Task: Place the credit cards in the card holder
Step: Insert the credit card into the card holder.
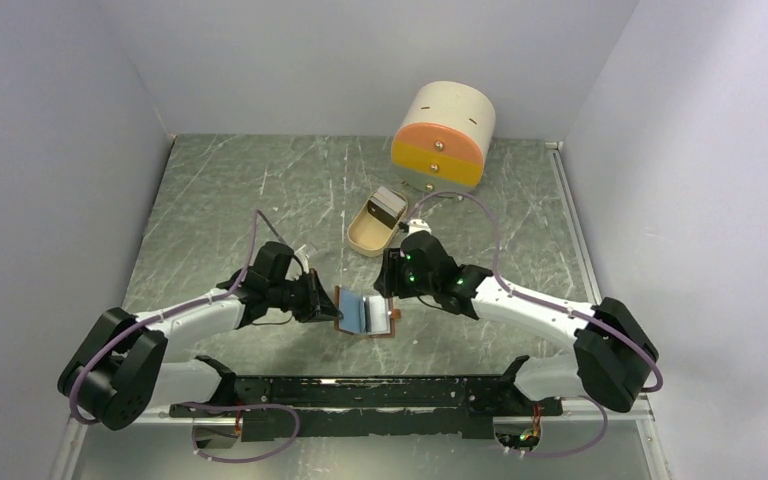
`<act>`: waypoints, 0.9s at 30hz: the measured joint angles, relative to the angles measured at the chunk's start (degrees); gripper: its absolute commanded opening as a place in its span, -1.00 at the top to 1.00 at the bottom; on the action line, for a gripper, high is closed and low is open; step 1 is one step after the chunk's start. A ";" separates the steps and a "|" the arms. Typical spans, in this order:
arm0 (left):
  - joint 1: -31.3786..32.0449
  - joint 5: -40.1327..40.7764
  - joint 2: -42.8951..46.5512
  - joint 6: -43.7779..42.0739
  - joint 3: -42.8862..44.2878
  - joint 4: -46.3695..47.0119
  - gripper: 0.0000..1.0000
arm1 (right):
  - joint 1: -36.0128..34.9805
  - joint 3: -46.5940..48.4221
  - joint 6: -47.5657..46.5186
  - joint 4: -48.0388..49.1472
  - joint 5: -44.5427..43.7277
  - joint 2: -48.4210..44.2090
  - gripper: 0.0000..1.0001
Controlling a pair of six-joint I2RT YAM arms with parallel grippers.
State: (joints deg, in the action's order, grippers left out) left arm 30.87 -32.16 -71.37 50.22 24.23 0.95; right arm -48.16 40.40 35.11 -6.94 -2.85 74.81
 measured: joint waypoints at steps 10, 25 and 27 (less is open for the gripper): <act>0.04 -0.04 3.45 -0.26 0.46 -1.86 0.82 | -0.37 6.62 -2.78 -2.78 0.46 0.00 -0.08; 0.07 -0.09 5.57 1.03 -0.81 -0.72 0.82 | -7.10 5.49 -1.09 -5.64 -4.48 8.31 -0.09; 0.07 -0.09 5.25 1.03 -1.09 -0.76 0.82 | -7.10 5.33 -1.20 -6.34 -6.03 11.08 -0.07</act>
State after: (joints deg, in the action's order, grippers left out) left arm 30.94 -32.25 -66.13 51.24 23.14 0.19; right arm -55.27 45.74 33.91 -13.28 -8.88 85.89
